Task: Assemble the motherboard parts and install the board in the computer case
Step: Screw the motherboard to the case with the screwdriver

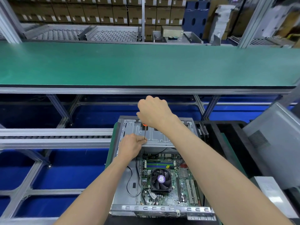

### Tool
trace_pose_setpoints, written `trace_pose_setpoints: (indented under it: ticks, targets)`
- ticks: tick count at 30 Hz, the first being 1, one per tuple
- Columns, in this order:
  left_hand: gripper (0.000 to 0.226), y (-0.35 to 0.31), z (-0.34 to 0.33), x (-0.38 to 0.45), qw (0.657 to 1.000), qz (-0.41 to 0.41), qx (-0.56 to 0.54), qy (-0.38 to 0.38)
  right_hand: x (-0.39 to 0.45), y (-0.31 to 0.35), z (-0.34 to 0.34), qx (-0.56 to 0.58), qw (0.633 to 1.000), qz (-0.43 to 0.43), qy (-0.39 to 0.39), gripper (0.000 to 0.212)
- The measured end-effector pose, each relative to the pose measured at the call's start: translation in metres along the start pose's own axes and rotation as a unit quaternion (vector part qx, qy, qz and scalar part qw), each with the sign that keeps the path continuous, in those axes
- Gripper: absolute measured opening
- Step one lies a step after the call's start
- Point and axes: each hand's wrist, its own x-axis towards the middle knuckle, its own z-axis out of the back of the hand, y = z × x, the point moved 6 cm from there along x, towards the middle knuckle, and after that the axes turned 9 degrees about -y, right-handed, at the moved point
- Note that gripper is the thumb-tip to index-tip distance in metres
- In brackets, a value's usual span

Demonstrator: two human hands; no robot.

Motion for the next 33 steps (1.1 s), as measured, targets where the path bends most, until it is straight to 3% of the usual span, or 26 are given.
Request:
trace_pose_setpoints:
  ticks: [2,6,11,16,18,20,23,26,29,31,33]
  targets:
    - [0.014,0.000,0.000,0.001,1.000,-0.003,-0.007,-0.001,-0.001,0.000,0.001,-0.012,1.000,0.007,-0.002,0.021]
    - [0.014,0.003,-0.001,0.001,1.000,0.010,-0.003,0.000,-0.002,0.002,0.000,0.077,0.996,0.014,0.032,0.021]
    - [0.014,0.002,-0.001,0.000,1.000,0.012,-0.018,0.002,-0.003,0.003,0.001,-0.028,0.999,0.005,-0.034,0.026]
    - [0.017,0.002,0.000,0.000,1.000,0.009,-0.018,0.001,-0.003,0.005,0.000,0.081,0.996,0.016,0.021,0.020]
    - [0.019,0.002,0.000,-0.001,1.000,0.008,-0.023,-0.002,-0.003,0.004,0.000,0.045,0.999,0.008,-0.004,0.013]
    - [0.018,0.002,0.000,-0.001,1.000,0.010,-0.026,-0.005,-0.003,0.003,0.000,-0.006,1.000,-0.006,-0.028,0.019]
    - [0.020,-0.002,0.003,-0.003,1.000,0.008,-0.021,-0.007,-0.001,0.007,0.000,0.004,1.000,0.009,-0.011,0.025]
    - [0.010,-0.007,0.016,-0.012,0.997,-0.018,0.006,-0.076,-0.001,0.007,-0.002,0.070,0.997,0.014,0.018,0.013]
    - [0.019,-0.015,0.028,-0.034,0.978,-0.112,0.030,-0.176,-0.002,0.002,-0.002,0.012,1.000,-0.003,-0.020,0.020]
    - [0.035,-0.014,0.019,-0.043,0.978,-0.141,0.062,-0.140,-0.001,0.003,0.001,-0.010,1.000,0.001,-0.027,0.024]
    - [0.044,-0.006,-0.001,-0.047,0.984,-0.108,0.136,-0.031,0.000,0.009,0.000,0.035,0.999,0.018,0.002,0.018]
